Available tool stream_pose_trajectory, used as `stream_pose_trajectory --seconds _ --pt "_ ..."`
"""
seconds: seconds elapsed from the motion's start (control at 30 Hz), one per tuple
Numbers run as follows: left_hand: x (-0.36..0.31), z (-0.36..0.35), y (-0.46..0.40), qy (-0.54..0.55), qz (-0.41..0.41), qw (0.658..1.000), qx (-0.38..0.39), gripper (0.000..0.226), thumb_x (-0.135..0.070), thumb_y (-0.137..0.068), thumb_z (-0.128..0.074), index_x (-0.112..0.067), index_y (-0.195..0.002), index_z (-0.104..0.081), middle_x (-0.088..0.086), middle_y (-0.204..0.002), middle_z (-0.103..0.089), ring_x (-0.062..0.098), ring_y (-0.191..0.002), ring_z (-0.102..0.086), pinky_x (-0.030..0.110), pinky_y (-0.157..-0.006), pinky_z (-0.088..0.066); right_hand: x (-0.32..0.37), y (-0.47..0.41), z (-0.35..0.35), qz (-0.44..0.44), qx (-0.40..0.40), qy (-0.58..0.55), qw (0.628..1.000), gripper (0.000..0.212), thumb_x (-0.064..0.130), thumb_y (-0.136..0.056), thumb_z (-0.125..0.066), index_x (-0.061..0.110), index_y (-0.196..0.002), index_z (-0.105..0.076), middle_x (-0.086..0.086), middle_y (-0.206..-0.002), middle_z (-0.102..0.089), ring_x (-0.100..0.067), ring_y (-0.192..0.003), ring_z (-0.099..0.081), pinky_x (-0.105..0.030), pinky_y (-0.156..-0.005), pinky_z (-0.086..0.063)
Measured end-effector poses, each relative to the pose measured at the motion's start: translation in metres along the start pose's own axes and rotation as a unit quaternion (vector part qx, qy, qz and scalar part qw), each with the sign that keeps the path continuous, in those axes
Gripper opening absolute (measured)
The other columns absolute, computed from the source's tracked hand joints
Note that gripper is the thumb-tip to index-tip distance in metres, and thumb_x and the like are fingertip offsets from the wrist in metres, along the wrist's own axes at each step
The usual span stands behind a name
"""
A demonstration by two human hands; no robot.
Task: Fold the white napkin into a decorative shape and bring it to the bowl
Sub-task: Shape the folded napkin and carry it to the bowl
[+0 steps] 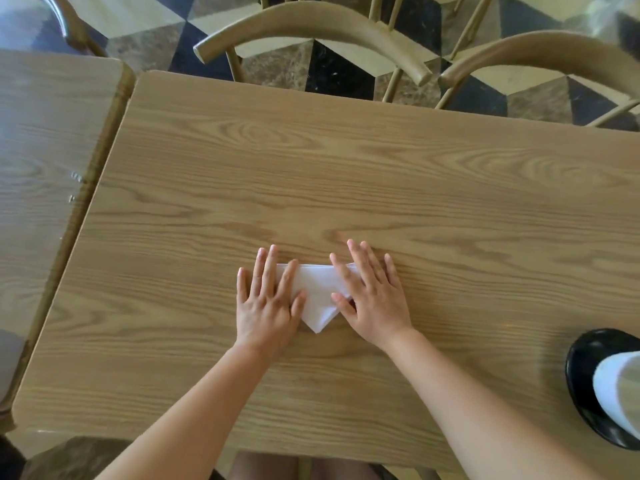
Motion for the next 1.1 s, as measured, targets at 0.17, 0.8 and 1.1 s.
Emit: stream_pose_trajectory --seconds 0.17,0.8,1.1 --pt "-0.006 0.013 -0.002 -0.043 0.025 0.994 0.093 0.067 -0.056 -0.088 -0.003 -0.029 -0.15 -0.003 0.003 -0.158 0.013 0.018 -0.141 0.023 0.047 -0.107 0.023 0.005 0.004 0.005 -0.019 0.006 0.023 1.0 0.062 0.054 -0.089 -0.023 0.032 -0.146 -0.012 -0.003 -0.157 -0.005 -0.023 -0.143 -0.009 -0.058 -0.113 -0.008" --pt "-0.036 0.059 -0.024 0.242 0.04 0.918 0.311 0.027 -0.026 -0.067 -0.061 -0.01 -0.087 -0.068 0.004 -0.083 -0.067 0.017 -0.073 -0.057 0.034 -0.069 -0.049 0.04 0.077 0.01 -0.234 -0.112 -0.338 0.905 0.039 0.018 -0.083 -0.063 0.004 -0.119 -0.055 -0.008 -0.107 -0.052 -0.018 -0.099 -0.045 -0.024 -0.092 -0.036" --pt "-0.046 0.073 0.009 0.553 0.132 0.778 0.266 0.026 -0.014 -0.073 -0.069 -0.01 -0.097 -0.063 -0.002 -0.079 -0.066 0.013 -0.075 -0.061 0.029 -0.072 -0.051 0.005 0.074 0.048 -0.282 -0.049 -0.641 0.712 0.005 0.014 -0.091 -0.057 0.012 -0.094 -0.061 -0.003 -0.08 -0.065 -0.012 -0.064 -0.062 -0.018 -0.055 -0.05"
Point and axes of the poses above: each hand's wrist, its own y-axis away from the middle knuckle, its own z-axis out of the back of the hand, x = y × z, the point moved 3 cm from there along -y, towards the middle knuckle
